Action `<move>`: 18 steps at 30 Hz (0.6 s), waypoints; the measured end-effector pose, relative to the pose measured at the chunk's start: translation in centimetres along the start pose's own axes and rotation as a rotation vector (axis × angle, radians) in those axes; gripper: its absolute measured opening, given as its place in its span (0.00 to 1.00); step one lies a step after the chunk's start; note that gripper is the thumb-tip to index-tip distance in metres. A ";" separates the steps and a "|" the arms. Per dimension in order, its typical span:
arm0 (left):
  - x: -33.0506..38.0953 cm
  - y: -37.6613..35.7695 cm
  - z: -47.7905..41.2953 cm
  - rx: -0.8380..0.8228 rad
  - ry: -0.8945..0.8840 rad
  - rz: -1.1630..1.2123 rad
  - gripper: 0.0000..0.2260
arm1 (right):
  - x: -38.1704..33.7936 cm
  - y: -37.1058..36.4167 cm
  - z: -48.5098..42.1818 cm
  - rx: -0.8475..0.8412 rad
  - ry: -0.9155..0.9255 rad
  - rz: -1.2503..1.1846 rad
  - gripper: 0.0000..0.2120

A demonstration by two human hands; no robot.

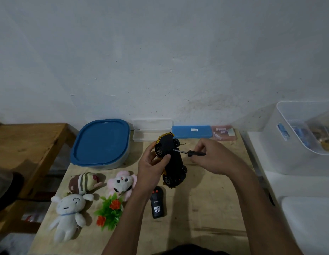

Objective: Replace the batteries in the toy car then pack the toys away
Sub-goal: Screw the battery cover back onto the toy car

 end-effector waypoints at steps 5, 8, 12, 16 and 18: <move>0.1 -0.1 0.1 0.005 -0.007 -0.004 0.22 | 0.1 0.7 0.1 0.035 -0.011 0.028 0.12; 0.3 -0.2 0.1 0.000 -0.015 -0.018 0.22 | 0.0 0.5 0.1 0.023 -0.032 0.048 0.13; 0.5 -0.2 0.0 -0.002 -0.026 -0.035 0.22 | 0.2 0.3 0.3 -0.056 -0.040 -0.002 0.11; 0.3 -0.2 0.0 0.006 -0.028 -0.040 0.22 | 0.0 0.8 0.3 0.041 -0.007 -0.015 0.09; 0.2 -0.1 0.1 0.011 -0.031 -0.048 0.23 | -0.1 0.9 0.4 0.053 -0.019 0.006 0.12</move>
Point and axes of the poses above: each hand's wrist, its own z-axis away from the middle knuckle, its own y-axis out of the back of the hand, x = y × z, the point moved 3 cm from there along -z, towards the middle knuckle, and after that the axes turned 14 degrees about z, right-handed, at the moved point
